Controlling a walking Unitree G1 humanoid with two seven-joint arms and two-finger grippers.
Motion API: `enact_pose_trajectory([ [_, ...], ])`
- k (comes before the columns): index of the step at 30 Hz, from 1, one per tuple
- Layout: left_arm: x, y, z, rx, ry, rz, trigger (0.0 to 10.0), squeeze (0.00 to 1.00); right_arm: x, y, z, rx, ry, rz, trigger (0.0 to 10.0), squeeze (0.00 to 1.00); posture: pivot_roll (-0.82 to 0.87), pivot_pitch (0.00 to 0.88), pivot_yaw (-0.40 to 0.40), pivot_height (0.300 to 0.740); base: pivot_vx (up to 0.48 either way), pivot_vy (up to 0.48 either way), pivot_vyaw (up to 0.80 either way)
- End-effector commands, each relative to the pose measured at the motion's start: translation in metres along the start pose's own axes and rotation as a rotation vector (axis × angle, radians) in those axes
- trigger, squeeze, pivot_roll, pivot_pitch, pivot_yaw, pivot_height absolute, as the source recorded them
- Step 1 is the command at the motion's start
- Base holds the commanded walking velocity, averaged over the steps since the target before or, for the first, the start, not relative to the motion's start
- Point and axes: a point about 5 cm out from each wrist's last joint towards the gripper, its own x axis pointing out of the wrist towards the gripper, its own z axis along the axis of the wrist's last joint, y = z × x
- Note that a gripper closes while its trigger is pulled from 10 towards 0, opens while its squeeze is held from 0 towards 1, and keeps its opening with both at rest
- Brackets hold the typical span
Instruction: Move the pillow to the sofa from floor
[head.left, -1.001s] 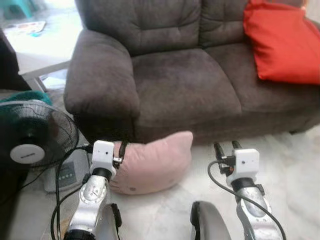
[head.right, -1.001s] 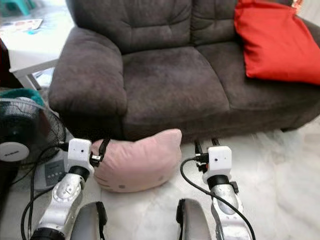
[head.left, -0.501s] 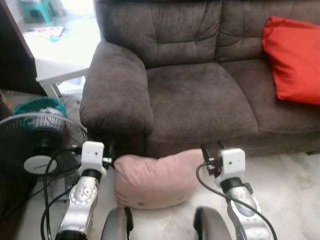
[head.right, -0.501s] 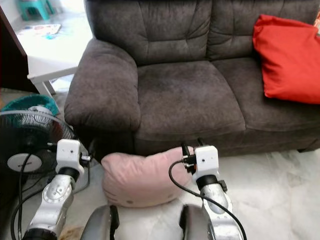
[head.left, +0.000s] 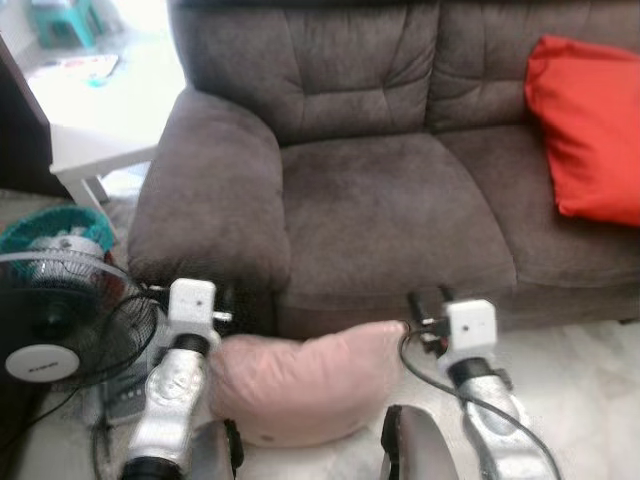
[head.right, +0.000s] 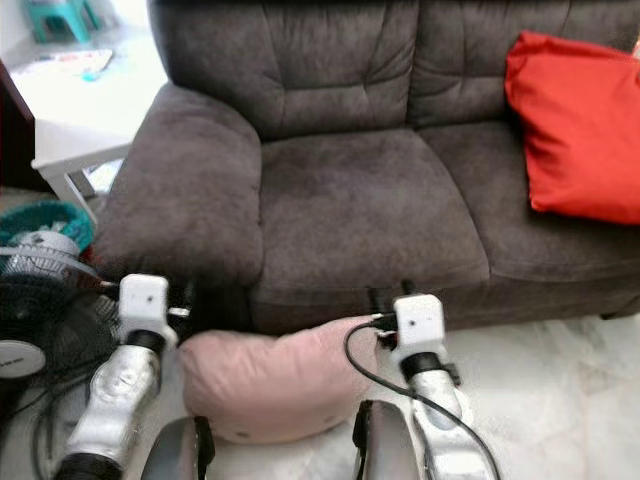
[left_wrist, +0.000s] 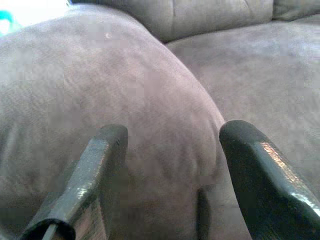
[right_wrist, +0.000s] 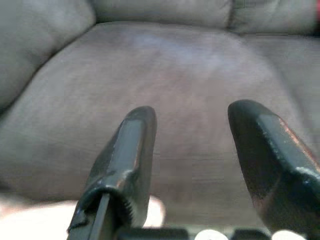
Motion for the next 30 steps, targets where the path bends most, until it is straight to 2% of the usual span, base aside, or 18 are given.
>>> enact_pose_trajectory([
  [1, -0.004, 0.016, -0.004, 0.026, 0.018, 0.035, 10.0, 0.0, 0.001, 0.013, 0.0, 0.023, -0.002, 0.035, 10.0, 0.0, -0.01, 0.039, -0.007, 0.465, 0.337, 0.0, 0.0],
  [6, -0.011, 0.012, -0.012, 0.073, 0.045, -0.023, 10.0, 0.0, 0.001, 0.014, 0.001, 0.023, -0.004, 0.037, 10.0, 0.0, -0.01, 0.04, -0.005, 0.465, 0.197, 0.0, 0.0],
  [12, -0.028, 0.02, -0.034, 0.101, 0.154, -0.032, 10.0, 0.0, 0.001, 0.013, 0.0, 0.019, -0.001, 0.036, 10.0, 0.0, 0.0, 0.043, -0.006, 0.465, 0.0, 0.0, 0.0],
  [13, -0.034, 0.024, -0.044, 0.088, 0.22, -0.01, 10.0, 0.0, 0.001, 0.013, -0.001, 0.015, 0.004, 0.039, 10.0, 0.0, 0.0, 0.044, -0.007, 0.465, 0.0, 0.0, 0.0],
  [17, -0.045, 0.032, -0.064, -0.013, 0.344, 0.069, 10.0, 0.0, 0.002, 0.013, 0.0, 0.015, 0.004, 0.04, 10.0, 0.0, 0.0, 0.044, -0.009, 0.465, 0.0, 0.0, 0.0],
  [18, -0.045, 0.032, -0.064, -0.013, 0.344, 0.069, 10.0, 0.0, 0.002, 0.013, 0.0, 0.015, 0.004, 0.04, 10.0, 0.0, 0.0, 0.044, -0.009, 0.465, 0.0, 0.0, 0.0],
  [21, -0.052, 0.037, -0.079, -0.041, 0.43, 0.105, 10.0, 0.0, 0.003, 0.013, 0.0, 0.012, 0.003, 0.044, 10.0, 0.0, 0.0, 0.042, -0.011, 0.465, 0.0, 0.0, 0.0],
  [26, -0.054, 0.042, -0.086, -0.04, 0.461, 0.117, 10.0, 0.0, 0.005, 0.011, 0.002, 0.012, -0.002, 0.041, 10.0, 0.0, -0.01, 0.043, -0.015, 0.465, 0.0, 0.0, 0.0],
  [29, -0.049, 0.047, -0.089, -0.078, 0.487, 0.107, 10.0, 0.0, 0.005, 0.01, 0.003, 0.009, -0.004, 0.044, 10.0, 0.0, -0.01, 0.046, -0.02, 0.465, 0.0, 0.0, 0.0],
  [30, -0.046, 0.049, -0.089, -0.074, 0.488, 0.098, 10.0, 0.73, 0.005, 0.01, 0.003, 0.008, -0.006, 0.045, 10.0, 0.0, -0.01, 0.046, -0.02, 0.465, 0.0, 0.0, 0.0],
])
